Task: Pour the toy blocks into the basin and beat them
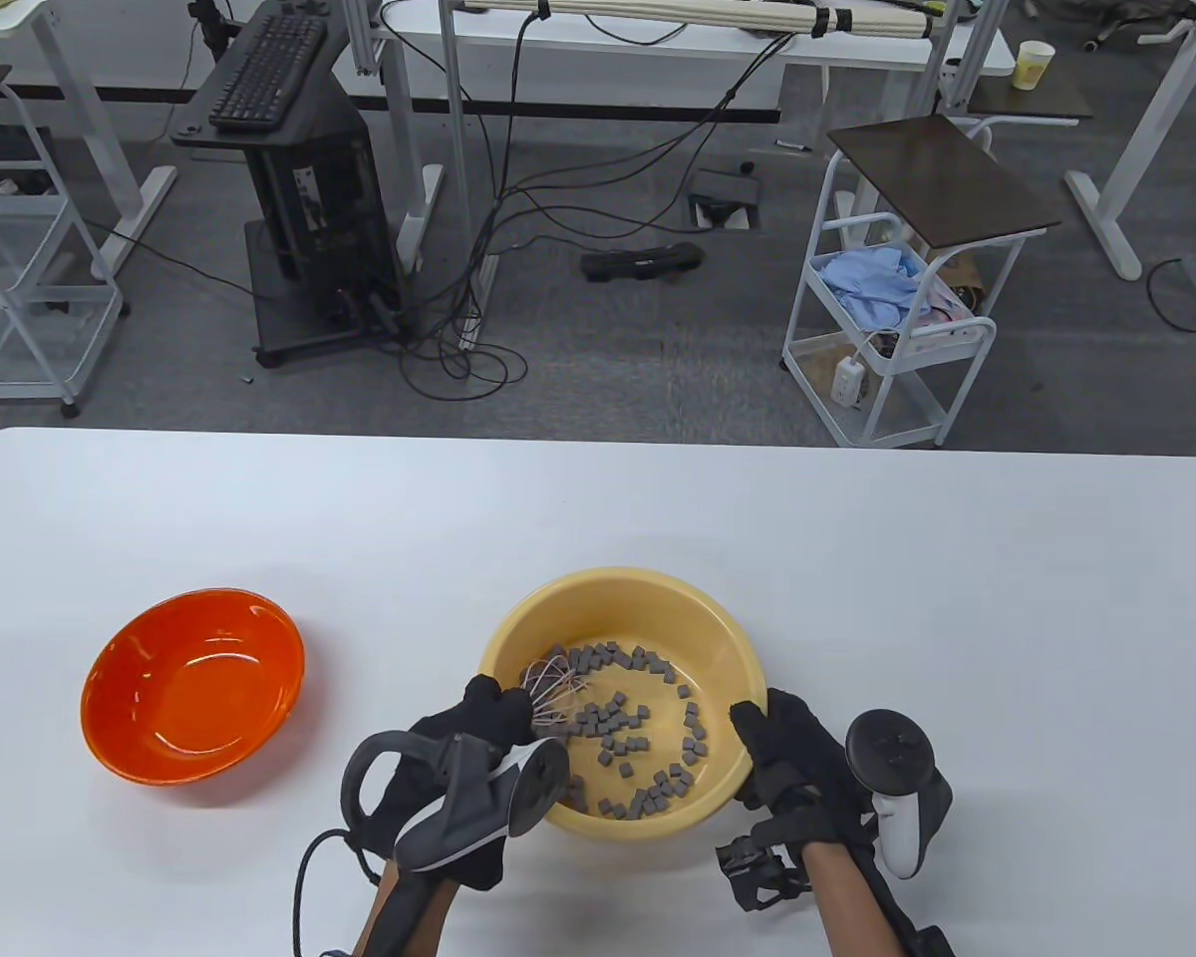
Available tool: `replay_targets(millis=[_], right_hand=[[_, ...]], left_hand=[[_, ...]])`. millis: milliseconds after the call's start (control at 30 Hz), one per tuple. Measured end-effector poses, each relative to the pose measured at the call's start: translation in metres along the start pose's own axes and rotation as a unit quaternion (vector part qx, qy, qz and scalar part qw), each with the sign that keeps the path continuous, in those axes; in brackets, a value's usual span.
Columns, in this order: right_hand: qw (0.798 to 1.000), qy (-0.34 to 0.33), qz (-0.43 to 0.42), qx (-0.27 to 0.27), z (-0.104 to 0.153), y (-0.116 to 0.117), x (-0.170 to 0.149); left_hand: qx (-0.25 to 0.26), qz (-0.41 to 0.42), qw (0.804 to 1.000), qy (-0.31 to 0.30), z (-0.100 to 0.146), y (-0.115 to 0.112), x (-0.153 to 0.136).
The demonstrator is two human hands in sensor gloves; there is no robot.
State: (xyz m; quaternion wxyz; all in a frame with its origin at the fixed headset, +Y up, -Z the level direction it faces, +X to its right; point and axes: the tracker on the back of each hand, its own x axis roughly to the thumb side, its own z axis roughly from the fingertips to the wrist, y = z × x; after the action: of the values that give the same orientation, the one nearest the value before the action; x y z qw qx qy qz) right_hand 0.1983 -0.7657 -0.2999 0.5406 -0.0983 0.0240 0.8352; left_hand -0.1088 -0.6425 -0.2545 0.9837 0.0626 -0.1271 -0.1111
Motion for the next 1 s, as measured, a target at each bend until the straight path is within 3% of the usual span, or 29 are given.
replay_targets(millis=[133,333,667,867,1000], right_hand=[[1.000,0.000,0.004,-0.004,0.000,0.000,0.000],[1.000,0.001,0.004,-0.003,0.001,0.001,0.000],[1.000,0.002,0.000,0.007,0.001,0.001,-0.001],[1.000,0.000,-0.001,0.010,0.001,0.001,-0.001],[1.000,-0.001,-0.002,0.013,0.001,0.001,-0.001]], left_hand=[[-0.018,-0.010,1.000,-0.017,0.006,0.012,0.001],[-0.045,0.085,0.992,-0.079,0.012,0.026,0.000],[-0.071,0.206,0.964,-0.154,-0.008,-0.006,0.024],[-0.038,0.102,0.987,-0.122,-0.012,-0.019,0.051],[-0.010,0.070,0.993,-0.090,-0.014,-0.026,0.053]])
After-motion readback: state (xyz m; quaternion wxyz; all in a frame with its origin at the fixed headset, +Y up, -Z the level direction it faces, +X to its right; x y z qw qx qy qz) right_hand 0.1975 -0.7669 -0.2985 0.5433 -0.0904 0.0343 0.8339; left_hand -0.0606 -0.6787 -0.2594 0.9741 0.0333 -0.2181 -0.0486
